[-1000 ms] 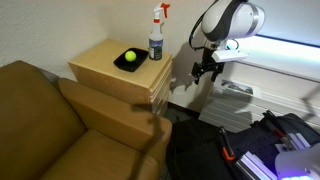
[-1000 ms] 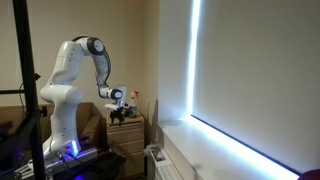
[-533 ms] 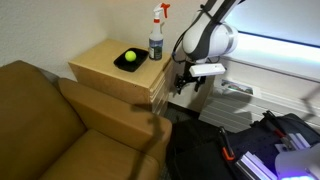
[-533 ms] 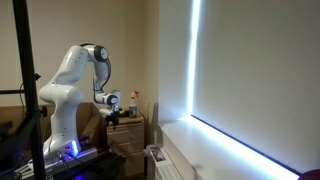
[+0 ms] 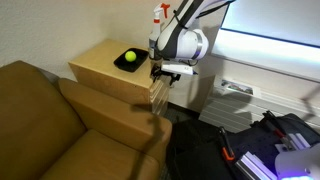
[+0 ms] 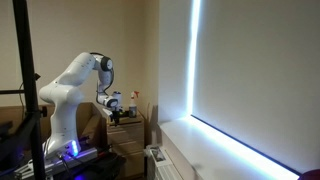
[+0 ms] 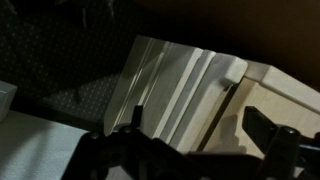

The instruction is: Pull out the nightstand shelf

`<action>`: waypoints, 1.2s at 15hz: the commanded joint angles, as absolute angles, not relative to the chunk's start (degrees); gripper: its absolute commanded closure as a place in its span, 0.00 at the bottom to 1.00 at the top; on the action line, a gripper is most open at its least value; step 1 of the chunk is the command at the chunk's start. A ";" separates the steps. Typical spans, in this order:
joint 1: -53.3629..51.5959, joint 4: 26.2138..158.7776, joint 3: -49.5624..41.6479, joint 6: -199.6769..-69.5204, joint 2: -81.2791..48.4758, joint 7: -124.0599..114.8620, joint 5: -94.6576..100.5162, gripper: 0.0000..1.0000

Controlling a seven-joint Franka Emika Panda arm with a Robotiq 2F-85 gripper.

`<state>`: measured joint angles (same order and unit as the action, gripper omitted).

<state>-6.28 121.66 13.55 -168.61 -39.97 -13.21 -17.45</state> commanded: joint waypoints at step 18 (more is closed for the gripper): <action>-1.58 118.66 12.87 -178.95 -48.60 -18.95 -24.57 0.00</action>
<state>0.15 121.07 14.89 -178.44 -45.09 -16.88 -24.67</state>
